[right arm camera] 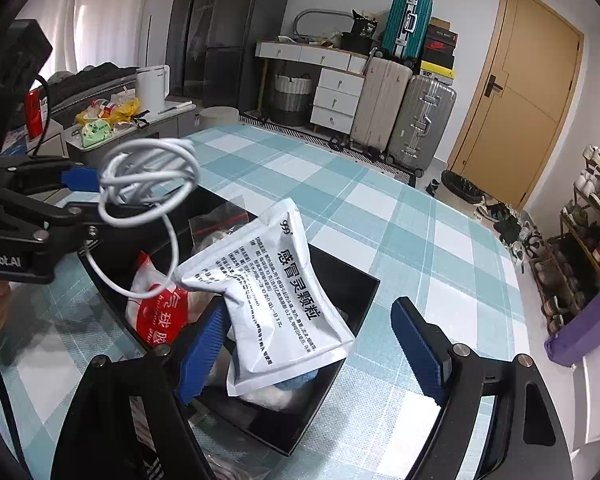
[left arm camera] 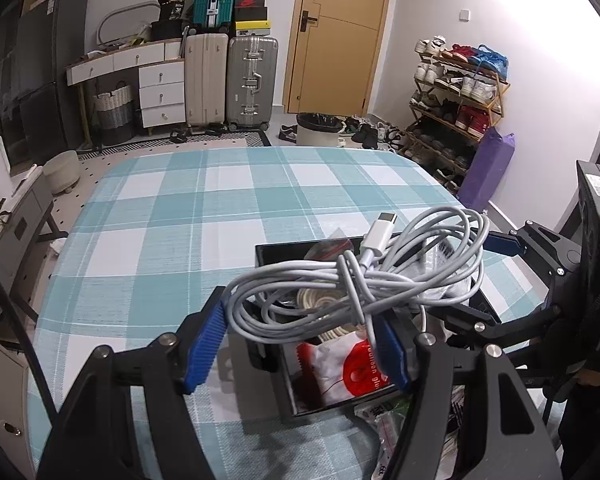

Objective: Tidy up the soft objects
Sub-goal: 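Open both grippers and withdraw them from the box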

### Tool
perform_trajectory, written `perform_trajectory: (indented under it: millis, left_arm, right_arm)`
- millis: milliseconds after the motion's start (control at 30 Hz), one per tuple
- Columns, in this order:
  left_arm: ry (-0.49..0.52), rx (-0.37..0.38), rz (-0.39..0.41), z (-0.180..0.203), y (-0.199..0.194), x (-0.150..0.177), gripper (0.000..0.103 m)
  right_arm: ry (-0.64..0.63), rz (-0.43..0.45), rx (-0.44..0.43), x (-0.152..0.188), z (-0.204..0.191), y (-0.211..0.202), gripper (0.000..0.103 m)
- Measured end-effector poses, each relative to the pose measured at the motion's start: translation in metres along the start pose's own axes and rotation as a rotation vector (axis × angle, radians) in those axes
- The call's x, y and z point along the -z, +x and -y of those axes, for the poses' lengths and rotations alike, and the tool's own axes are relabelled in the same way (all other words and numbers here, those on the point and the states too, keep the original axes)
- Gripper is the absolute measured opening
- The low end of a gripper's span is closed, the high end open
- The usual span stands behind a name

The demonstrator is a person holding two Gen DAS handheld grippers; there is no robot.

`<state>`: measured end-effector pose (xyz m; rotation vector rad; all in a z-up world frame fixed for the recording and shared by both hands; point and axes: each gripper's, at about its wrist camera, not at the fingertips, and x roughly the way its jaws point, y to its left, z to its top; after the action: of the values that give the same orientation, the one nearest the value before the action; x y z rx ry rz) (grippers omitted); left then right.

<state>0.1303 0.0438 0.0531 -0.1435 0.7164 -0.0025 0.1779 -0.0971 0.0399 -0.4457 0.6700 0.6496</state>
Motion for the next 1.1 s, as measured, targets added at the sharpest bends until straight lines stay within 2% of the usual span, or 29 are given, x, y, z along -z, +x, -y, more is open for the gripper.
perform_trajectory:
  millis: [133, 300, 467, 500, 633, 733, 1100]
  left_arm:
    - [0.002, -0.001, 0.009, -0.002, -0.005, 0.001, 0.067]
    - [0.035, 0.013, -0.006, 0.007, -0.001, 0.002, 0.068]
    - [0.072, 0.029, -0.039, 0.022, 0.011, 0.001, 0.07]
    - [0.077, 0.029, -0.053, 0.024, 0.014, 0.0, 0.071]
    - [0.075, 0.042, -0.039, 0.027, 0.011, -0.001, 0.094]
    - [0.073, 0.051, -0.018, 0.026, 0.004, 0.0, 0.101]
    - [0.067, 0.014, 0.015, 0.02, -0.02, 0.018, 0.103]
  right_arm:
    - [-0.01, -0.027, 0.005, -0.002, -0.001, 0.006, 0.084]
    - [0.006, -0.015, 0.001, 0.0, 0.002, 0.0, 0.084]
    - [0.035, -0.009, 0.009, 0.004, 0.009, -0.012, 0.092]
    - [0.037, -0.009, 0.016, 0.006, 0.011, -0.014, 0.094]
    - [0.051, -0.017, 0.034, 0.012, 0.016, -0.02, 0.098]
    - [0.065, -0.018, 0.044, 0.018, 0.02, -0.026, 0.099]
    - [0.16, 0.035, -0.002, 0.033, 0.02, -0.058, 0.102]
